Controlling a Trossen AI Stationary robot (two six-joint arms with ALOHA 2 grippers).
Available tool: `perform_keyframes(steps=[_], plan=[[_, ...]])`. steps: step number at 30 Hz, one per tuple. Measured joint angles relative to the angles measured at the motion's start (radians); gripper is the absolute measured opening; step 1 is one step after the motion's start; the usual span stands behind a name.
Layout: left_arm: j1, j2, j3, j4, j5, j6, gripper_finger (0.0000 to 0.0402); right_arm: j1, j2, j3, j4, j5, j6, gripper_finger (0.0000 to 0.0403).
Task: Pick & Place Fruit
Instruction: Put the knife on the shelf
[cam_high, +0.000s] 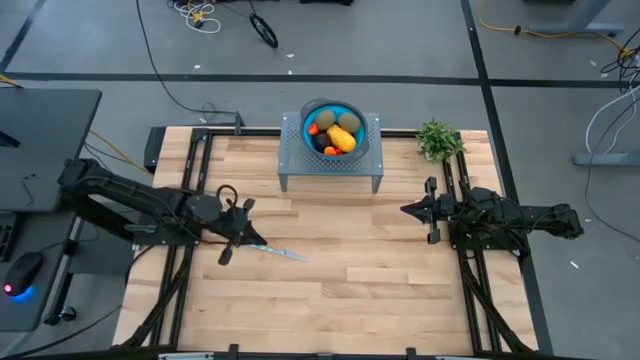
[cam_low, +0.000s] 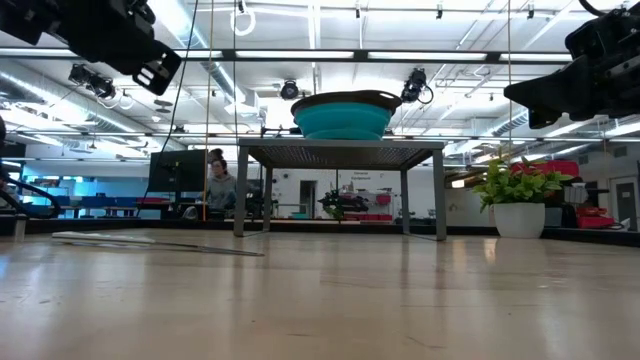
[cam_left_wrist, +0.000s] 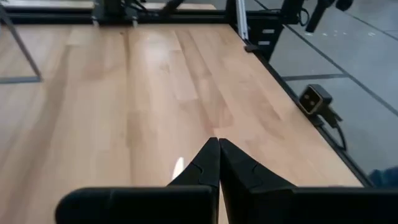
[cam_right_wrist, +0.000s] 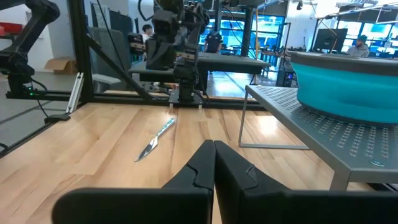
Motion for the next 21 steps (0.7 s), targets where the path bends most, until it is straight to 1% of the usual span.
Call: perform_keyframes(steps=[4,9,13,18,21], plan=[[-0.042,0.009,0.0,-0.011,-0.012,-0.027,0.0003,0.0,0.0,0.0,0.0,0.0,0.0,0.0007],[-0.089,0.009,0.006,-0.037,-0.079,-0.082,0.0003,0.0,0.0,0.0,0.0,0.0,0.0,0.0007],[-0.108,0.009,0.049,-0.084,-0.108,-0.077,0.0003,0.0,0.0,0.0,0.0,0.0,0.0,0.0007],[-0.108,0.009,0.121,-0.164,-0.113,-0.042,0.0002,0.0,0.0,0.0,0.0,0.0,0.0,0.0007],[-0.108,0.009,0.143,-0.187,-0.123,-0.041,0.0003,0.0,0.0,0.0,0.0,0.0,0.0,0.0007]])
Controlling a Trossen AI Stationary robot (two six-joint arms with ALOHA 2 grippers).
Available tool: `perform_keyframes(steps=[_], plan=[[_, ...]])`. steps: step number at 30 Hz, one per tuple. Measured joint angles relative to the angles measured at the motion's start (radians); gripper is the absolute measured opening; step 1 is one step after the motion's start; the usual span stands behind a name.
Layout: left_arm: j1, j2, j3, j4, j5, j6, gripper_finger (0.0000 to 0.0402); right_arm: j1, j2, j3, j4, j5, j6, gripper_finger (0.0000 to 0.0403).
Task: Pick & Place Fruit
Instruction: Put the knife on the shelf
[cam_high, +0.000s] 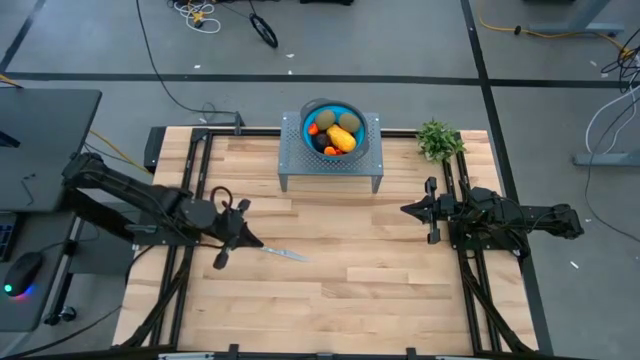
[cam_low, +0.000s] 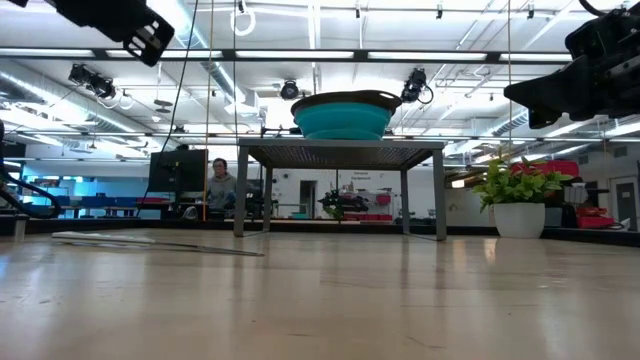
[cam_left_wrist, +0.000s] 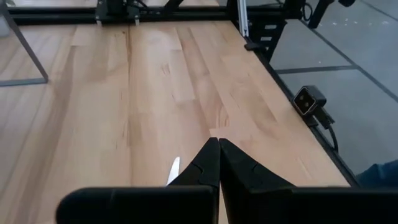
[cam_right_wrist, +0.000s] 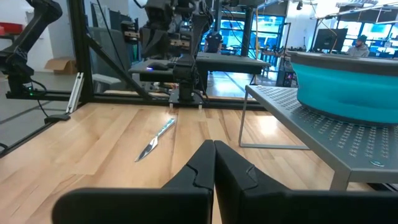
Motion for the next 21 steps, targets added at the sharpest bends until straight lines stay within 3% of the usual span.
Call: perform_keyframes(steps=[10,21], plan=[[0.0,0.111,0.071,-0.089,-0.003,0.003,0.0004,0.0,0.0,0.0,0.0,0.0,0.0,0.0007],[-0.005,0.281,0.1,-0.101,0.077,-0.003,0.0007,0.0,0.0,0.0,0.0,0.0,0.0,0.0007]])
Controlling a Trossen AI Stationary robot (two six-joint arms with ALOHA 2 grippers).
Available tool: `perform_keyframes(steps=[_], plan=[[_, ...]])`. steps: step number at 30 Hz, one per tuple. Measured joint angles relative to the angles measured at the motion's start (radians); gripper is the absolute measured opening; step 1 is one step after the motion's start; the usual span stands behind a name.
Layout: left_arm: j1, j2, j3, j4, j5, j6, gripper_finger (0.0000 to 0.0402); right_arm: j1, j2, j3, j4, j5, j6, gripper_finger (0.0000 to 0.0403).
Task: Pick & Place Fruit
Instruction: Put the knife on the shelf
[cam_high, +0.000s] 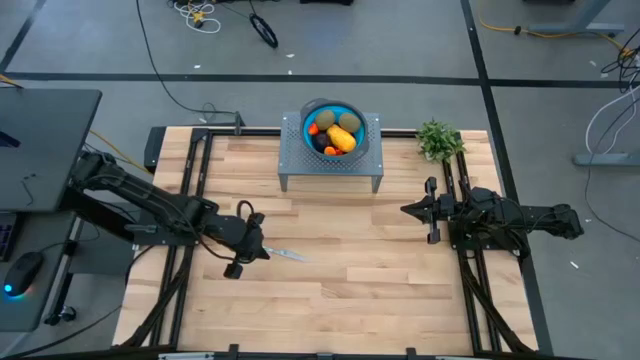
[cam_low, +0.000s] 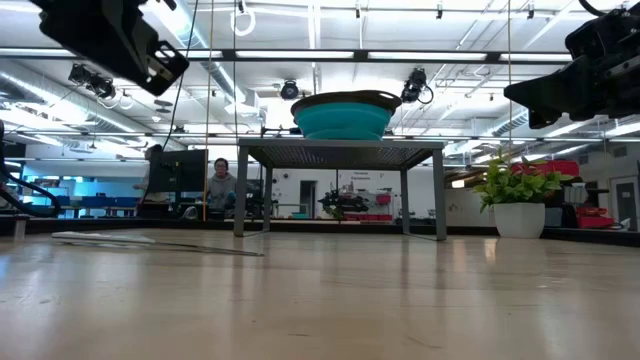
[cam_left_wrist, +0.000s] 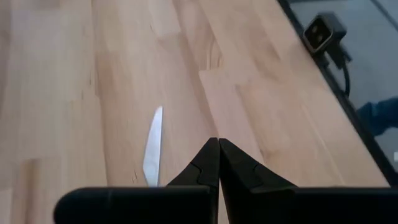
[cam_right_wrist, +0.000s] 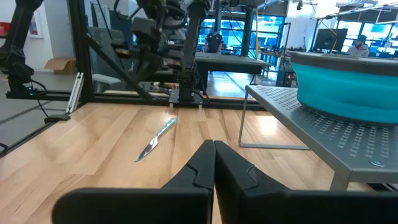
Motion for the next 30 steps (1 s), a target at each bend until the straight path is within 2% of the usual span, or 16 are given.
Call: perform_keyframes(steps=[7,14,19,24,30], plan=[[0.0,0.086,0.0,0.003,0.053,-0.061,0.0007,0.0,0.0,0.0,0.0,0.0,0.0,0.0007],[0.0,0.14,0.0,0.002,0.053,-0.074,0.0034,0.0,0.0,0.0,0.0,0.0,0.0,0.0007],[0.0,0.163,-0.001,-0.022,0.098,-0.067,0.0049,0.0,0.0,0.0,0.0,0.0,0.0,0.0007],[0.0,0.162,-0.001,-0.047,0.08,-0.054,0.0078,0.0,0.0,0.0,0.0,0.0,0.0,0.0007],[0.0,0.162,-0.008,-0.079,0.075,-0.047,0.0134,0.0,0.0,0.0,0.0,0.0,0.0,0.0007]])
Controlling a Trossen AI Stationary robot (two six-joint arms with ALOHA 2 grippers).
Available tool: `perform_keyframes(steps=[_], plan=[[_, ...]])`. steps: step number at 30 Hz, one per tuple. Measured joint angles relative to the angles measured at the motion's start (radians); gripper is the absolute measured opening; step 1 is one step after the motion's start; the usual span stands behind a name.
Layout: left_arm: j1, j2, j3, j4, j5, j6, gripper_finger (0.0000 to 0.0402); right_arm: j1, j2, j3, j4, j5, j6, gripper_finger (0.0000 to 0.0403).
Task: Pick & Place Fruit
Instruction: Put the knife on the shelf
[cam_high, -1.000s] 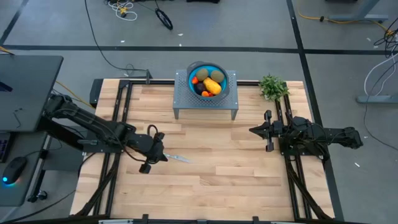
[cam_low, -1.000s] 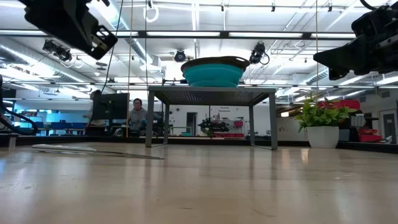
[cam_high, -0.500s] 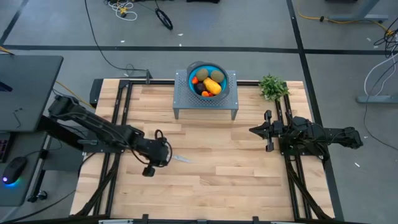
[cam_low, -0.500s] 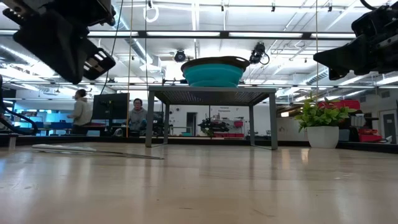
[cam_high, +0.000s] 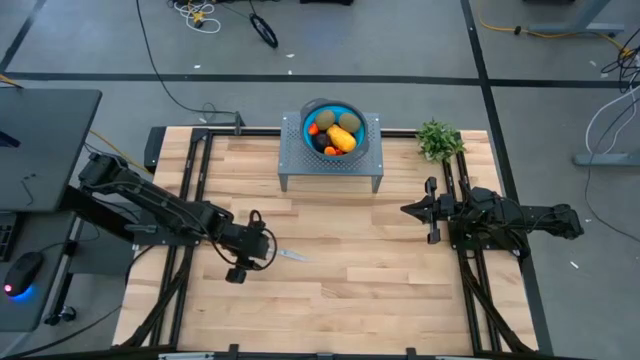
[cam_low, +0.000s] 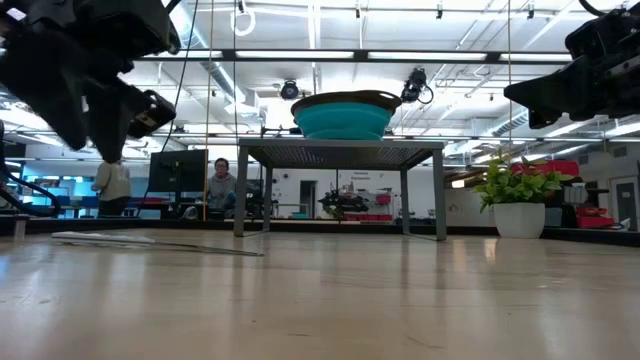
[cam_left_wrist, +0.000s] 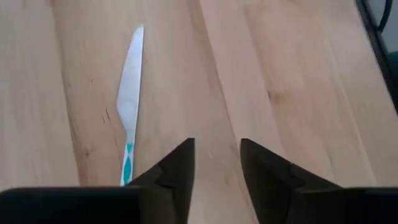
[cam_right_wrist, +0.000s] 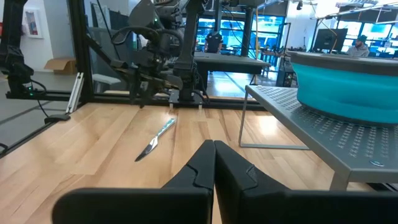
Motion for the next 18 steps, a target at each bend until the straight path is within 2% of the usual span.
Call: perform_keyframes(steps=[4,10,14,18], plan=[[0.0,0.0,-0.002,-0.048,-0.003,-0.016,0.0179,0.0,0.0,0.0,0.0,0.0,0.0,0.0007],[0.0,0.0,-0.002,-0.107,-0.076,-0.018,0.0243,0.0,0.0,0.0,0.0,0.0,0.0,0.0007],[0.0,0.0,-0.002,-0.158,-0.086,-0.019,0.027,0.0,0.0,0.0,0.0,0.0,0.0,0.0007],[0.0,0.0,-0.002,-0.199,-0.116,-0.019,0.0279,0.0,0.0,0.0,0.0,0.0,0.0,0.0007]])
